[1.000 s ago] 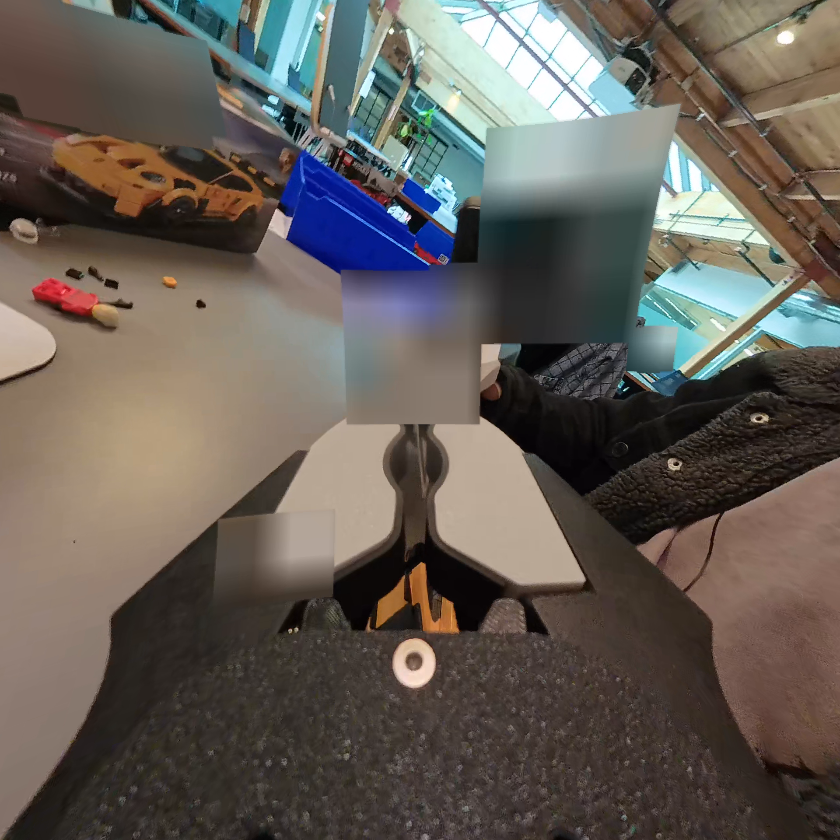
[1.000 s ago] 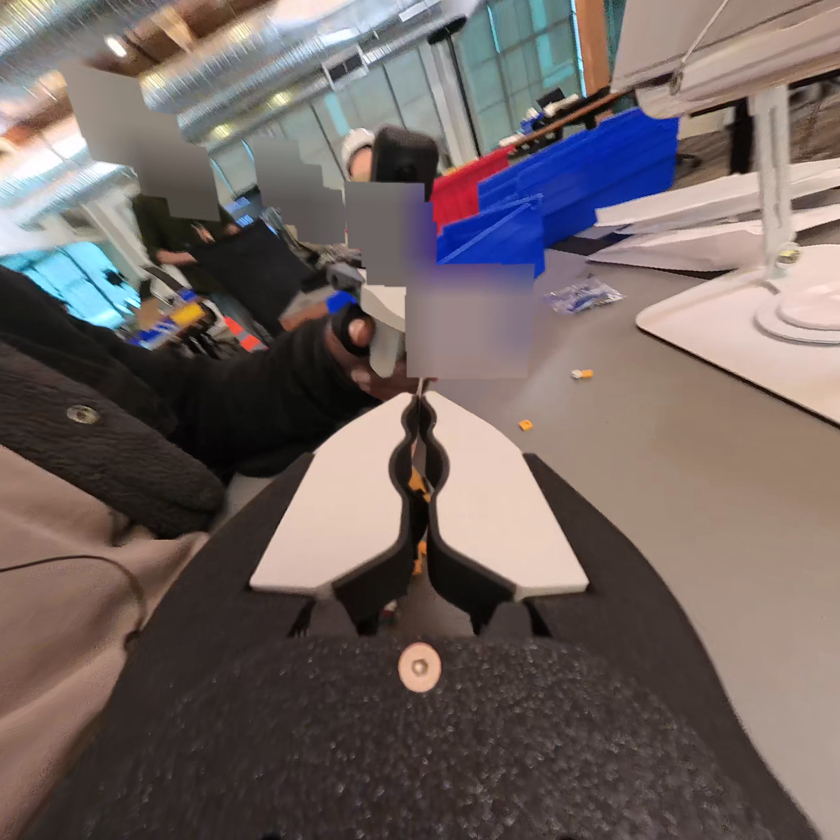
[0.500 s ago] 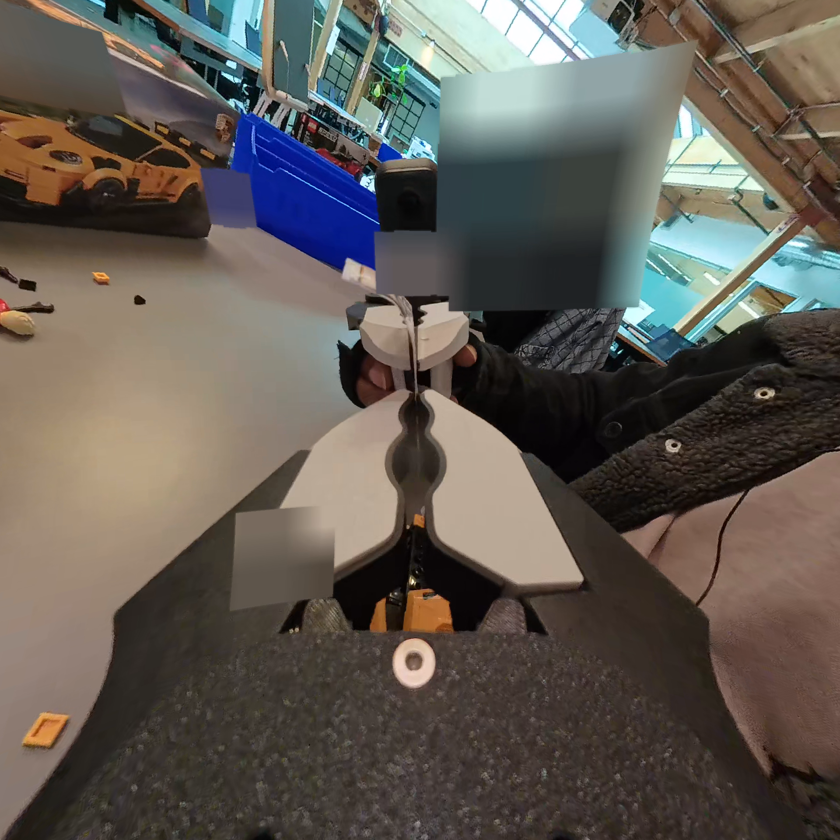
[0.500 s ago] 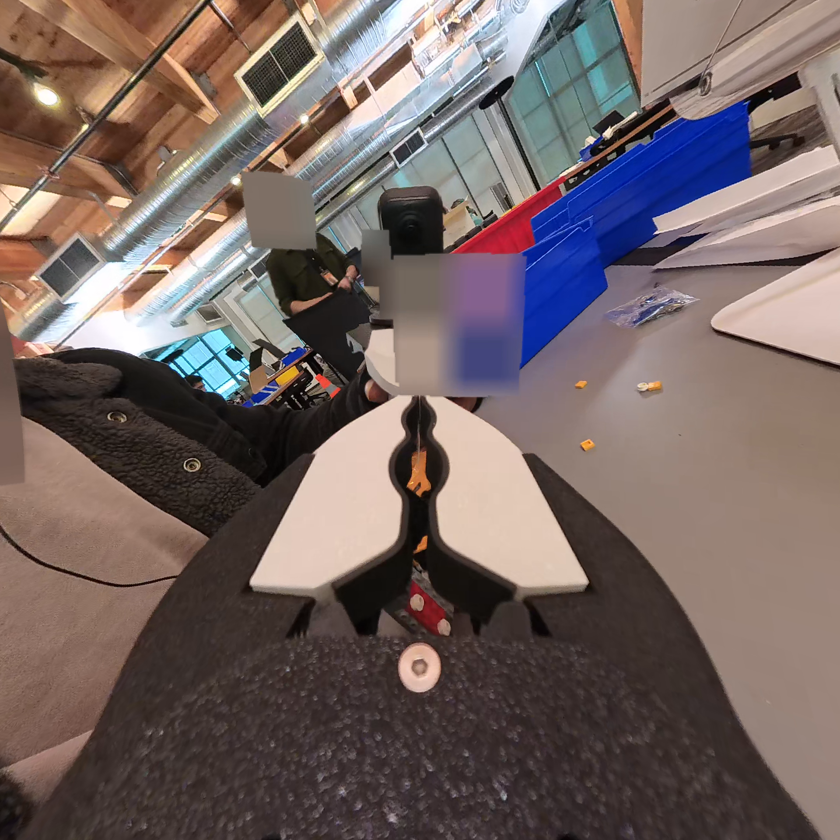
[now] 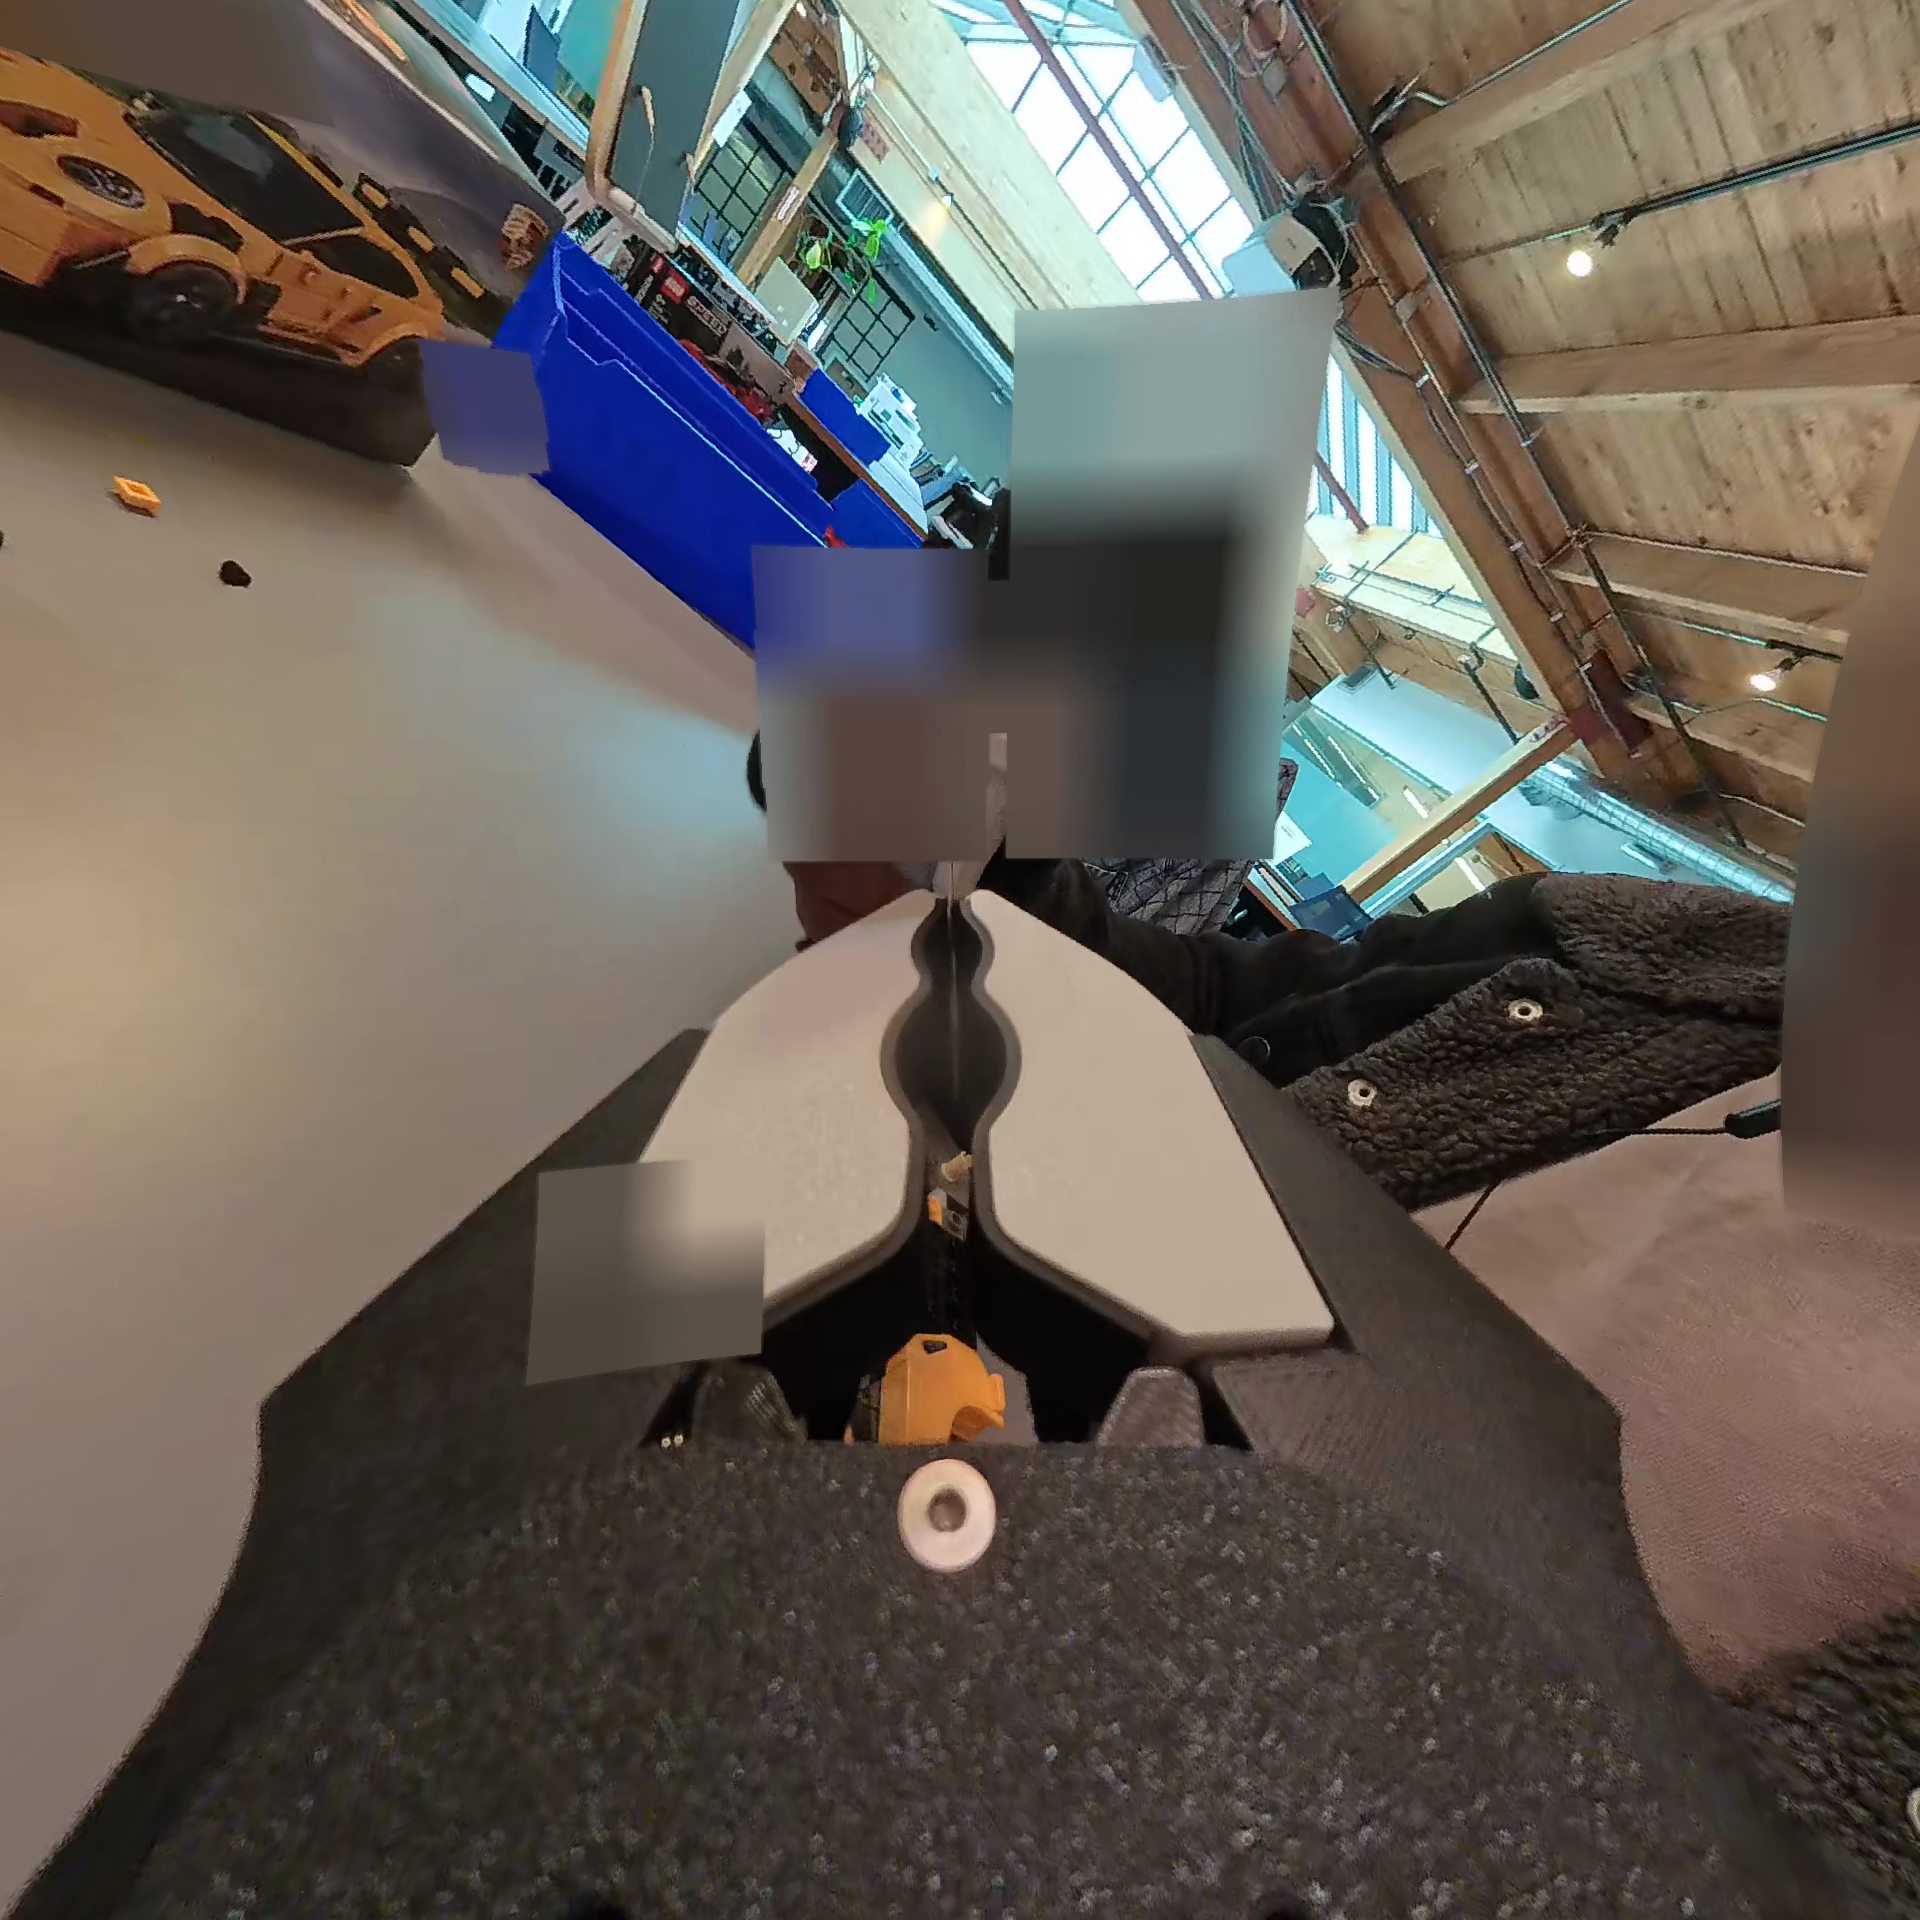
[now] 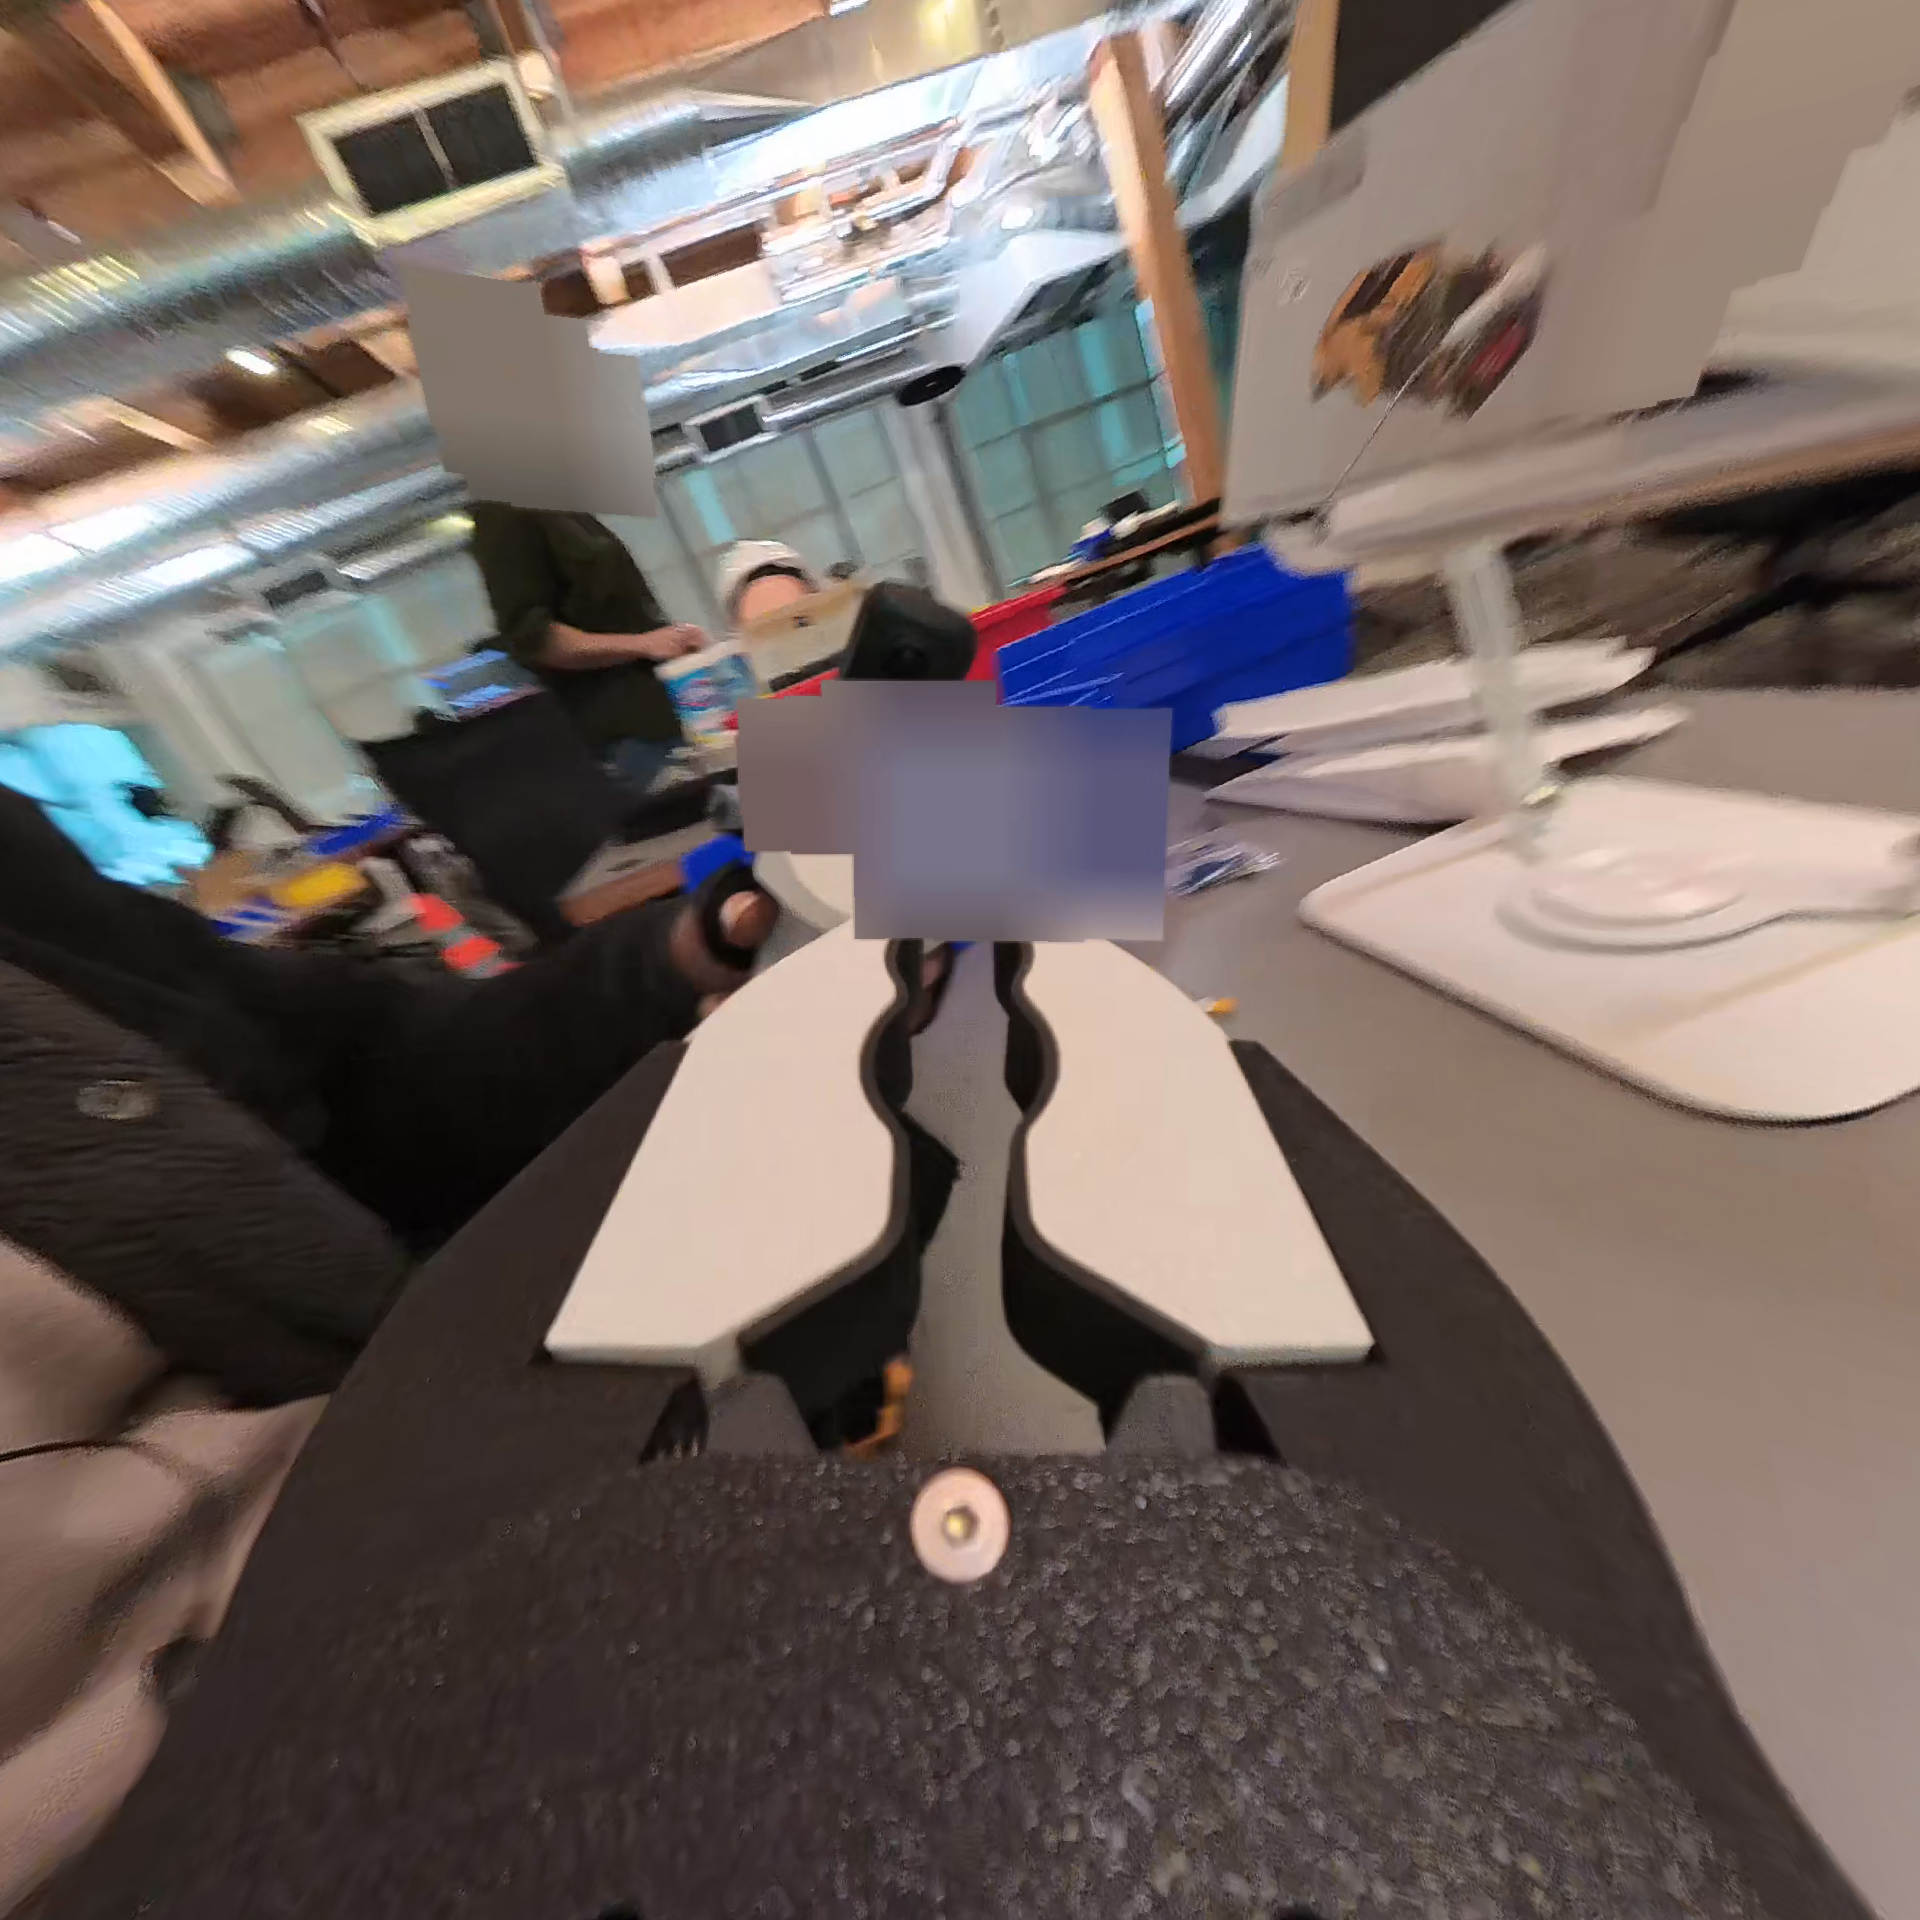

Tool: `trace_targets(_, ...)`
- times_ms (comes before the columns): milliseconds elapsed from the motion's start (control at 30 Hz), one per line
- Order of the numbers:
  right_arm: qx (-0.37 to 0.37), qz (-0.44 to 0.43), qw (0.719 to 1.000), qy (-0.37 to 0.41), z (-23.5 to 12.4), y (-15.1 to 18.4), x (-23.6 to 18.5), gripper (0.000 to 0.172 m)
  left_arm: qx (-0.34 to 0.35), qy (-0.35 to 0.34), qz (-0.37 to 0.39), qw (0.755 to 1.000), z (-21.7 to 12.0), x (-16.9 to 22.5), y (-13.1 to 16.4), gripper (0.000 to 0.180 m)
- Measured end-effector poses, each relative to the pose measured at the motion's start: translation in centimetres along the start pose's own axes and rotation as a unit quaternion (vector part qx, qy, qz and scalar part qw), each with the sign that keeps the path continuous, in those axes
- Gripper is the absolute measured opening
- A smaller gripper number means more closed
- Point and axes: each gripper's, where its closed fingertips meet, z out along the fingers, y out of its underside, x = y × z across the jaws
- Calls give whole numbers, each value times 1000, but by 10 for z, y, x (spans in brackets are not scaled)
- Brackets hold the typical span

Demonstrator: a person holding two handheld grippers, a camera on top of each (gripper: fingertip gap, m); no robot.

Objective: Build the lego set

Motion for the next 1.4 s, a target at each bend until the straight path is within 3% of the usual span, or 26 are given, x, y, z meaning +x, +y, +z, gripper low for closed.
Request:
trace_targets(233, -5, -263, 957, 121, -3, -14, -3, 29, -25, -16, 26, 999, 3, -4, 9, 0)
trace_targets(400, -45, -360, 922, 134, 4, -2, -10, 33, -48, -39, 82, 995, 4, -6, 14, 0)
trace_targets(833, -91, -369, 918, 111, 11, 18, -13, 45, -60, -38, 141, 987, 6, 0, 18, 0)
trace_targets(1033, -90, -371, 919, 100, 14, 20, -18, 41, -69, -40, 148, 986, 7, 1, 21, 0)
trace_targets(1233, -83, -423, 895, 115, 14, 10, -26, 34, -85, -60, 151, 983, 6, -3, 23, 0)
trace_targets(1400, -126, -437, 885, 102, 19, 28, -26, 32, -104, -72, 164, 978, 7, -5, 28, 0)
